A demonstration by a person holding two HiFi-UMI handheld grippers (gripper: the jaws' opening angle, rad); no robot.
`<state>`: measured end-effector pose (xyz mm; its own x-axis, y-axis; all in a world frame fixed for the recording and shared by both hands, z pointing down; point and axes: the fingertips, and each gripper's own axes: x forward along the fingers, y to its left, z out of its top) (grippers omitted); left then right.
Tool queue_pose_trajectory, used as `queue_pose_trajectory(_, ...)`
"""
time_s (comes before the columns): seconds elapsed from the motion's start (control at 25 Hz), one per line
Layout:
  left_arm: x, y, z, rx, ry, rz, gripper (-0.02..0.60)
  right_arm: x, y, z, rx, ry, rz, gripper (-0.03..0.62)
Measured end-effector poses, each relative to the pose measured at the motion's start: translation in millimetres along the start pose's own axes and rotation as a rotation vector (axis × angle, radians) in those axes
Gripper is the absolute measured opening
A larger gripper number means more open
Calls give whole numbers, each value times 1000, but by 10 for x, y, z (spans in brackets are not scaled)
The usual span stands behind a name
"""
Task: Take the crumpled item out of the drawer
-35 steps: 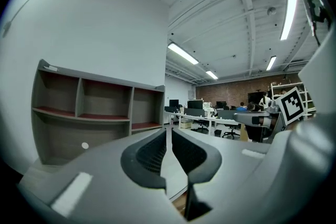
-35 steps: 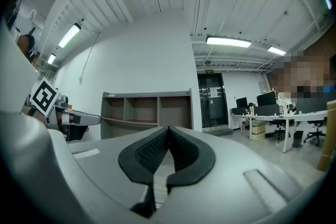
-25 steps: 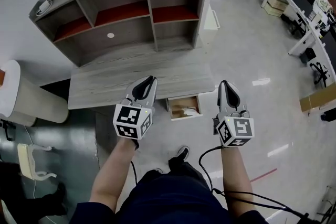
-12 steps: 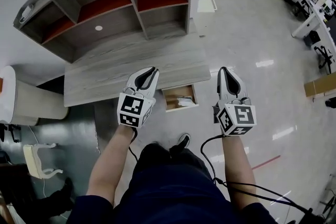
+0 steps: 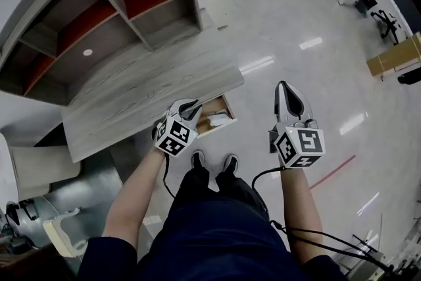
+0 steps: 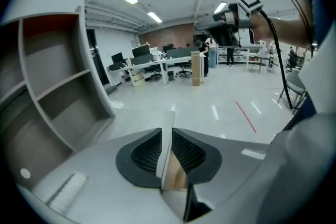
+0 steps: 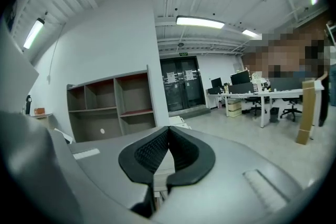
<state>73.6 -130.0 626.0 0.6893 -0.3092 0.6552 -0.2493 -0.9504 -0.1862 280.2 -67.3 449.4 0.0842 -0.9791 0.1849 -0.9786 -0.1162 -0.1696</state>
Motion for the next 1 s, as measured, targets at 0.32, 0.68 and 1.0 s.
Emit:
queue_pose_trajectory(0.32,584,-644,-602,246,193,-288,64,-329,-279,-266,22,61,-149,6)
queue_pose_trajectory(0.68,1017,-1117,-1252,428,347,-471,91,-648,-376,-537,46,108,-266,6)
queue_pose_trajectory(1.0,1231,-1188,-1454,504,419,-433,94,-895,-439,-821,68,166,-337,6)
